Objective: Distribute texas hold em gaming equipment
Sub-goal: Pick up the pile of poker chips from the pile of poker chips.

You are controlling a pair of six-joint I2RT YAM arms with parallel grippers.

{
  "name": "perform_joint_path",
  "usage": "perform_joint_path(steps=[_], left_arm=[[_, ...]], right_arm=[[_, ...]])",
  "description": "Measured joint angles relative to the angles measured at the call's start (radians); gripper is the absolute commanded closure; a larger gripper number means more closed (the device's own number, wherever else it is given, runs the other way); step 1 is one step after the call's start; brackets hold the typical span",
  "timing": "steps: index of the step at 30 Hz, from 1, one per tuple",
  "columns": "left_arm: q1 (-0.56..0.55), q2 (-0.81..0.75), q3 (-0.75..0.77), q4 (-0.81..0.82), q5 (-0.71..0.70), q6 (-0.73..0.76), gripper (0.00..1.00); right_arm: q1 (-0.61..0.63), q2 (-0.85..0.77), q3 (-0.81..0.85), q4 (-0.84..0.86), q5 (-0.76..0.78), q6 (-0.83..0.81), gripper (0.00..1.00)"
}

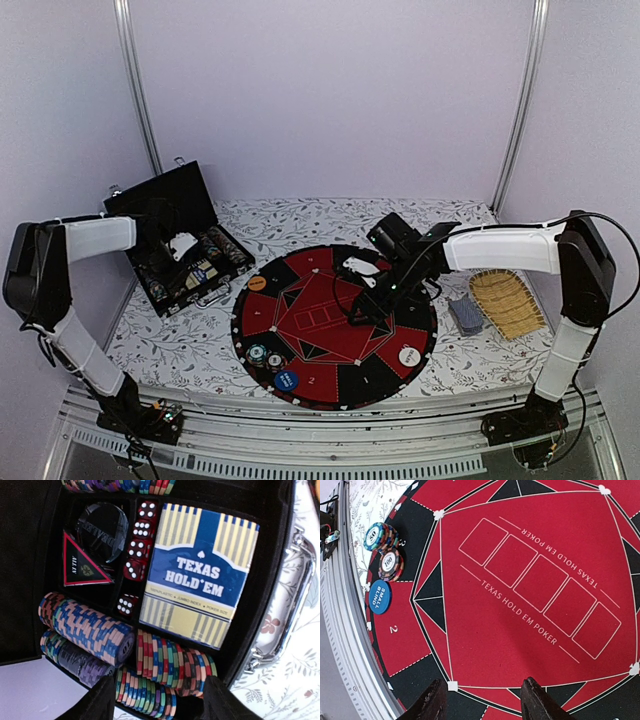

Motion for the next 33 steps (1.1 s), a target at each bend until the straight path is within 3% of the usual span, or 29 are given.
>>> perform_joint_path(steps=[5, 14, 16, 20, 26, 33], left_arm=[[0.000, 0.011, -0.003, 0.017, -0.011, 0.006, 0.35], [0.005, 0.031, -0.001, 0.003, 0.025, 0.002, 0.16], [0.013, 0.025, -0.001, 0.004, 0.045, 0.002, 0.17], [0.023, 0.027, 0.001, -0.023, 0.091, -0.002, 0.29], [0.028, 0.071, 0.032, -0.071, 0.121, -0.013, 0.36], [0.031, 0.072, 0.034, -0.079, 0.125, -0.024, 0.33]], right_arm=[[0.000, 0.001, 0.000, -0.004, -0.014, 0.000, 0.47], [0.000, 0.001, 0.000, -0.018, -0.016, 0.000, 0.47], [0.000, 0.001, 0.000, -0.019, -0.016, -0.001, 0.47], [0.000, 0.002, 0.000, -0.023, -0.017, -0.001, 0.47], [0.000, 0.002, 0.000, -0.033, -0.019, -0.004, 0.47], [0.000, 0.002, 0.000, -0.039, -0.020, -0.005, 0.47]])
